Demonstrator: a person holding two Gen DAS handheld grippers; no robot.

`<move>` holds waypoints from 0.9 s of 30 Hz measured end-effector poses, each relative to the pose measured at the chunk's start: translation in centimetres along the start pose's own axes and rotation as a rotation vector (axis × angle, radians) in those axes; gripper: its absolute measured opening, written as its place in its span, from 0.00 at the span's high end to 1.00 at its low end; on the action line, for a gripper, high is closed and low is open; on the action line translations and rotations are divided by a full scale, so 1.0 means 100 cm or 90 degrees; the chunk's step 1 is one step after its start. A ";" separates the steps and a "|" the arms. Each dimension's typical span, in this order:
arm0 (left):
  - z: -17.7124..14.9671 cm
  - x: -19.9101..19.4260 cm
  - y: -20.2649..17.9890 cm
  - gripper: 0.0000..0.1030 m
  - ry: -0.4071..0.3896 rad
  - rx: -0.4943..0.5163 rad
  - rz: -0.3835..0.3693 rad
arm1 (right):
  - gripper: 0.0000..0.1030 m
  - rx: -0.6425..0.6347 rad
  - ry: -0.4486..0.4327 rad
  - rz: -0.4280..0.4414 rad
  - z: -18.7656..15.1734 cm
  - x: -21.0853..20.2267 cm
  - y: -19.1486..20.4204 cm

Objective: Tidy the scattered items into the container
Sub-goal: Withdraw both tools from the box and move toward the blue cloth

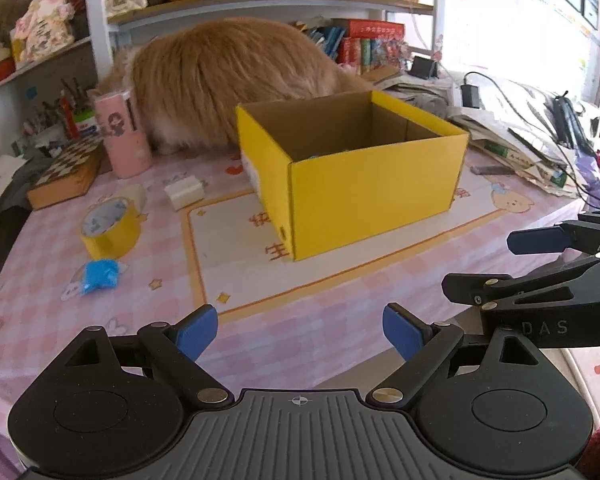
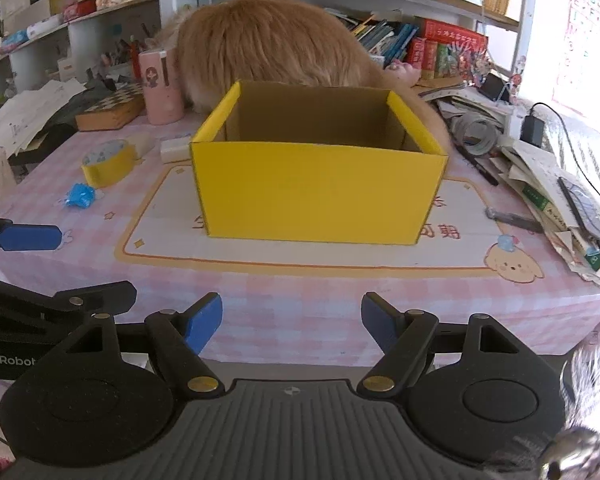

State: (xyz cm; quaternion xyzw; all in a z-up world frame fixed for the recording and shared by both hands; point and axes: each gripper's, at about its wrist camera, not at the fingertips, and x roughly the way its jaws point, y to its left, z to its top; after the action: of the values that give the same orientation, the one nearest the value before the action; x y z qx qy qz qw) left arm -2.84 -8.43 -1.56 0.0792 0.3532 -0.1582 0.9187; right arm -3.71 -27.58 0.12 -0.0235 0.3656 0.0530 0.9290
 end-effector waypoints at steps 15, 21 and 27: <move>-0.012 -0.006 0.039 0.11 0.012 -0.072 0.049 | 0.27 -0.053 0.011 0.050 0.011 0.014 0.036; -0.011 -0.003 0.052 0.11 0.012 -0.079 0.056 | 0.27 -0.062 0.011 0.056 0.017 0.022 0.048; -0.007 0.000 0.069 0.11 0.011 -0.082 0.064 | 0.27 -0.066 0.010 0.062 0.028 0.031 0.059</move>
State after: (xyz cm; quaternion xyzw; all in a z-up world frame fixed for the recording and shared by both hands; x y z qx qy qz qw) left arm -0.92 -1.78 -1.86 0.0392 0.3659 -0.0883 0.9256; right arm -0.28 -21.24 0.02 -0.0540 0.3705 0.1167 0.9199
